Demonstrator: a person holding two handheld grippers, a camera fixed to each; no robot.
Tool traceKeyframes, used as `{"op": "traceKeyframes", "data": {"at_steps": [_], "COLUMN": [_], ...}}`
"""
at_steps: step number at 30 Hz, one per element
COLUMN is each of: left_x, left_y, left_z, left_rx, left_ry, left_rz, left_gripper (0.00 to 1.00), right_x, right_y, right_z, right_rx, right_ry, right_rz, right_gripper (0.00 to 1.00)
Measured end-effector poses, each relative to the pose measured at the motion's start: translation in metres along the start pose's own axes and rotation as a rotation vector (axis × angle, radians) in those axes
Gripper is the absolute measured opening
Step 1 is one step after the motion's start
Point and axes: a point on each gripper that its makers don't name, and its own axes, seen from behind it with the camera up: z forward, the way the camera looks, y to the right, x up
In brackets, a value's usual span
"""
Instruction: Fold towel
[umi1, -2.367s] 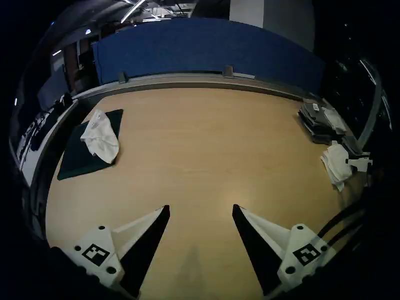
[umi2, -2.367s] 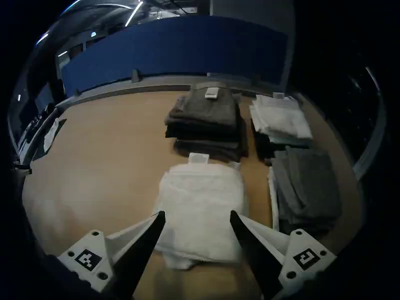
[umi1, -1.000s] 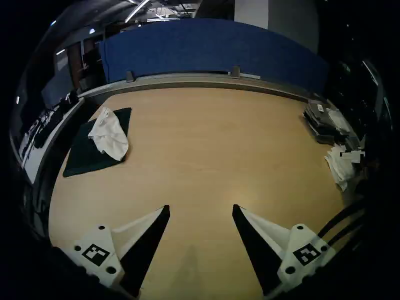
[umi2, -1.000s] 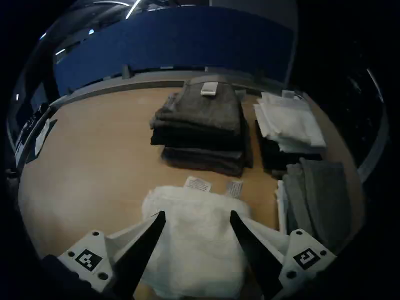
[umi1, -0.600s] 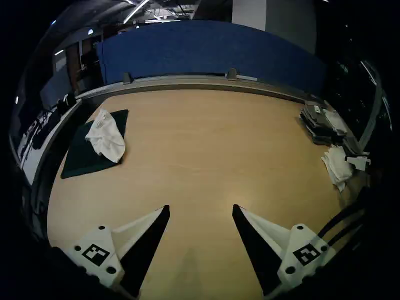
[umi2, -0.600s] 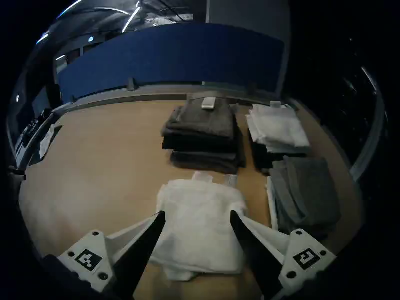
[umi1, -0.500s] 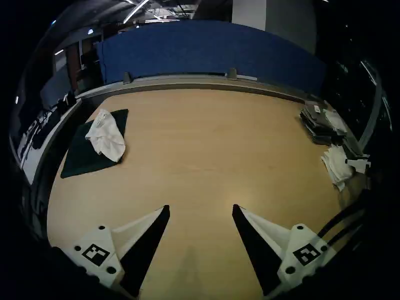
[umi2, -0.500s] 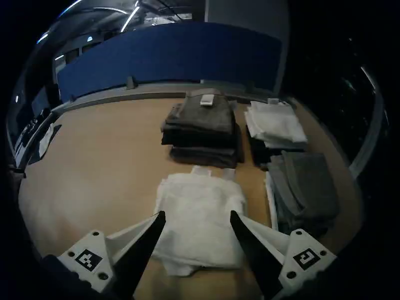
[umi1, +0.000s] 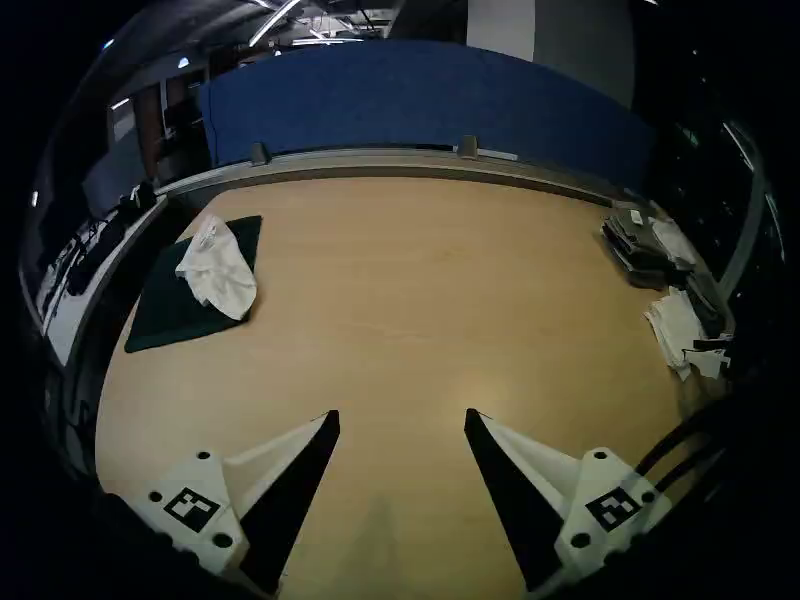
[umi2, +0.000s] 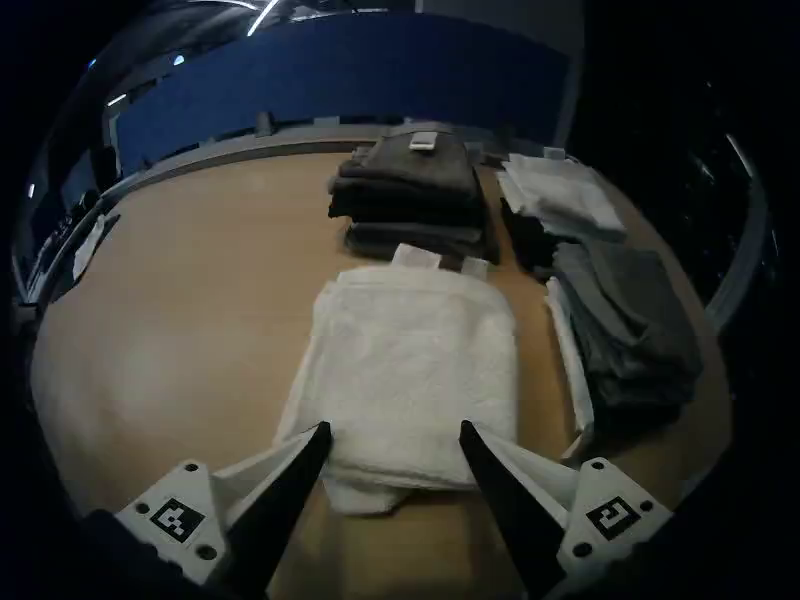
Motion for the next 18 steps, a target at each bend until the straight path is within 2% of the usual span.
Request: {"op": "traceKeyframes", "data": {"at_steps": [3, 6, 12, 18], "left_x": [0.000, 0.002, 0.008, 0.011], "left_y": [-0.002, -0.004, -0.006, -0.009], "left_z": [0.000, 0.000, -0.002, -0.003], "left_rx": [0.004, 0.005, 0.007, 0.004], "left_ry": [0.001, 0.004, 0.018, 0.028], "left_rz": [-0.002, -0.003, -0.009, -0.012], "left_gripper": [0.93, 0.93, 0.93, 0.93], "right_x": [0.003, 0.018, 0.050, 0.067], "right_y": [0.001, -0.001, -0.005, -0.012], "right_z": [0.000, -0.007, -0.033, -0.046], "right_rx": [0.007, 0.015, 0.025, 0.024], "right_ry": [0.004, 0.035, 0.117, 0.151], "right_rz": [-0.008, 0.001, 0.031, 0.023], "right_gripper": [1.00, 1.00, 1.00, 1.00]}}
